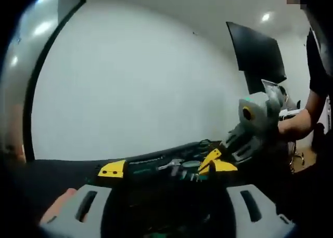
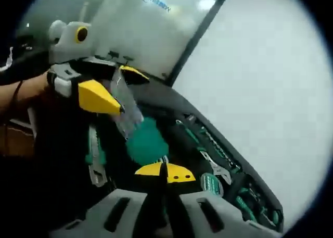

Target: Pick up the tools and put them into their designated positions in the toolbox.

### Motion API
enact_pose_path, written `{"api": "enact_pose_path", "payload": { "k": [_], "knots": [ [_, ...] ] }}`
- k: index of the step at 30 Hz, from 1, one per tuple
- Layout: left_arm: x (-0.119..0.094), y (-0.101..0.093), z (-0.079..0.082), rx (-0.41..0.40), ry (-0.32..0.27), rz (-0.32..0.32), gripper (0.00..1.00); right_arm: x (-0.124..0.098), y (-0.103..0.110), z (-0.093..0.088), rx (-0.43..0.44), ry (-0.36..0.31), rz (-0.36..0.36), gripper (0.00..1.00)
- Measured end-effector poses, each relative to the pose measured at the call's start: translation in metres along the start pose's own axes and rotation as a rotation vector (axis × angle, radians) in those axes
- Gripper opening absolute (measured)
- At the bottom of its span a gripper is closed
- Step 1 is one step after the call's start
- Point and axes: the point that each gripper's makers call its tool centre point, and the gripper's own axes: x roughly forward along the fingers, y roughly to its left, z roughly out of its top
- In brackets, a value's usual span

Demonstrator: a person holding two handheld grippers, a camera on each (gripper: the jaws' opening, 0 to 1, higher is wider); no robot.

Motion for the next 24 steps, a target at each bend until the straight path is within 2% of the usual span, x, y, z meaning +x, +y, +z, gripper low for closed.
{"api": "enact_pose_path", "payload": {
  "k": [2, 3, 4, 6, 7, 9, 10, 11, 12, 13, 14, 15, 16, 17, 20, 22, 23, 24],
  "knots": [
    [-0.001, -0.001, 0.005, -0.001, -0.029, -0.014, 0.56, -0.001, -0.001, 0.014, -0.017, -0.049, -0.005, 0.0],
    [-0.002, 0.0, 0.01, -0.018, -0.055, -0.013, 0.51, -0.003, 0.0, 0.011, -0.025, -0.013, -0.01, 0.0],
    [-0.004, -0.001, 0.012, -0.045, -0.063, -0.016, 0.45, -0.003, -0.003, 0.014, -0.039, -0.019, -0.029, 0.0],
    [-0.004, -0.007, 0.009, -0.027, -0.052, -0.035, 0.25, -0.004, -0.006, 0.016, -0.044, -0.025, -0.047, 0.0],
    [-0.004, -0.019, 0.003, 0.006, -0.019, -0.094, 0.23, -0.005, -0.007, 0.015, -0.035, -0.029, -0.052, 0.0],
    [-0.001, -0.019, -0.007, 0.008, 0.032, -0.076, 0.2, -0.006, -0.002, 0.012, 0.001, -0.021, -0.043, 0.0],
    [0.002, -0.016, -0.017, 0.005, 0.079, -0.067, 0.18, -0.005, 0.007, 0.004, 0.009, 0.013, -0.005, 0.0],
    [0.002, -0.015, -0.027, -0.007, 0.138, -0.056, 0.08, -0.004, 0.01, 0.004, 0.02, -0.009, -0.003, 0.0],
    [0.001, -0.014, -0.04, -0.046, 0.219, -0.034, 0.04, -0.006, 0.009, 0.003, 0.015, 0.0, -0.023, 0.0],
    [0.003, -0.014, -0.049, -0.037, 0.273, -0.035, 0.03, -0.007, 0.01, 0.004, 0.019, -0.005, -0.021, 0.0],
    [0.004, -0.016, -0.044, -0.017, 0.238, -0.02, 0.03, -0.008, 0.011, 0.001, 0.027, 0.027, -0.013, 0.0],
    [0.0, -0.017, -0.043, 0.01, 0.235, -0.019, 0.03, -0.006, 0.011, -0.008, 0.033, 0.07, -0.014, 0.0],
    [0.003, -0.018, -0.043, -0.024, 0.228, -0.027, 0.03, -0.006, 0.012, -0.005, 0.025, 0.037, -0.013, 0.0],
    [0.001, -0.019, -0.045, -0.066, 0.25, -0.026, 0.03, -0.008, 0.01, -0.006, 0.026, 0.039, -0.011, 0.0],
    [0.003, -0.018, -0.044, -0.059, 0.241, -0.033, 0.04, -0.009, 0.013, -0.005, 0.018, 0.046, 0.02, 0.0],
    [0.001, -0.017, -0.043, -0.011, 0.249, -0.032, 0.04, -0.01, 0.014, -0.002, -0.048, 0.059, 0.072, 0.0],
    [0.0, -0.009, -0.037, 0.02, 0.219, -0.008, 0.06, -0.01, 0.003, 0.009, -0.031, 0.003, 0.029, 0.03],
    [0.001, -0.003, -0.029, 0.011, 0.172, 0.009, 0.08, -0.014, -0.003, 0.02, -0.016, -0.04, 0.011, 0.05]
  ]
}}
